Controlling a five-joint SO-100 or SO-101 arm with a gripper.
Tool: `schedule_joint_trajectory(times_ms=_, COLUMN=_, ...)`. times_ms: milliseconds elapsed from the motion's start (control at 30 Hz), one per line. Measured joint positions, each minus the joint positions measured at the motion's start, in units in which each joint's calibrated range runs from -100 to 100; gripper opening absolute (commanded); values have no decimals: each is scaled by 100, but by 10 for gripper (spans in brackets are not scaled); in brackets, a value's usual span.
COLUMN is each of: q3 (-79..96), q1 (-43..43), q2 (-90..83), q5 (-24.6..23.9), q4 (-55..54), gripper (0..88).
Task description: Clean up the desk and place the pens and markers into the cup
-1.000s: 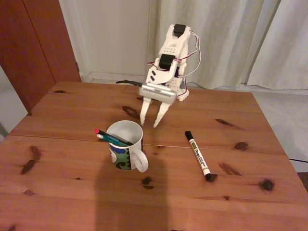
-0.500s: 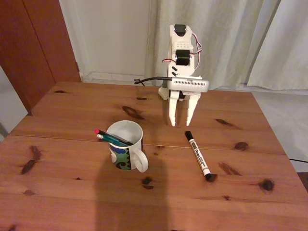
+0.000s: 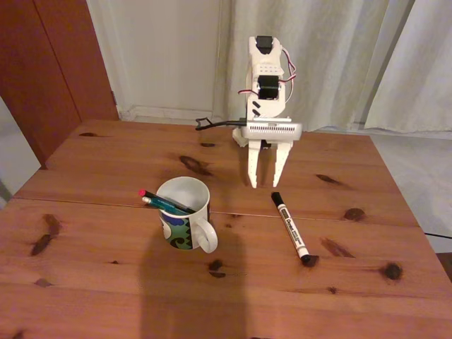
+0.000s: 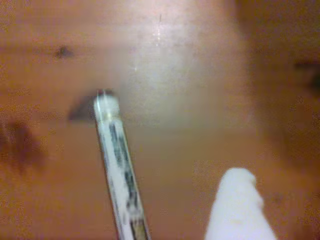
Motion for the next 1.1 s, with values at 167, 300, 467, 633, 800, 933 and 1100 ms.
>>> schedule_joint_trajectory(times_ms=167, q3=-815, q1=-73, q2=8, q5=137, q4=1576, gripper=155)
schedule_joint_trajectory(times_ms=300, q3=-1656, q1=-154, q2=93, q5=293, q4=2920, gripper=155)
schedule_joint_trajectory(times_ms=467, q3=-2454, q1=-169, q2=712, q5=376, q4=3899, gripper=155)
schedule_joint_trajectory(times_ms=633, q3=-2972, q1=-169, q2=1678, q5=376, q4=4139, gripper=155)
schedule_joint_trajectory(times_ms=800, q3=-3193, q1=-249, q2=2415, q5=376, q4=4139, gripper=155)
schedule_joint_trajectory(times_ms=933, q3=-3329, q1=-550, q2=2822, q5=376, q4=4139, gripper=155)
schedule_joint_trajectory(times_ms=1100, q3=-3448, q1=-675, q2=3331, q5=361, q4=4139, gripper=150)
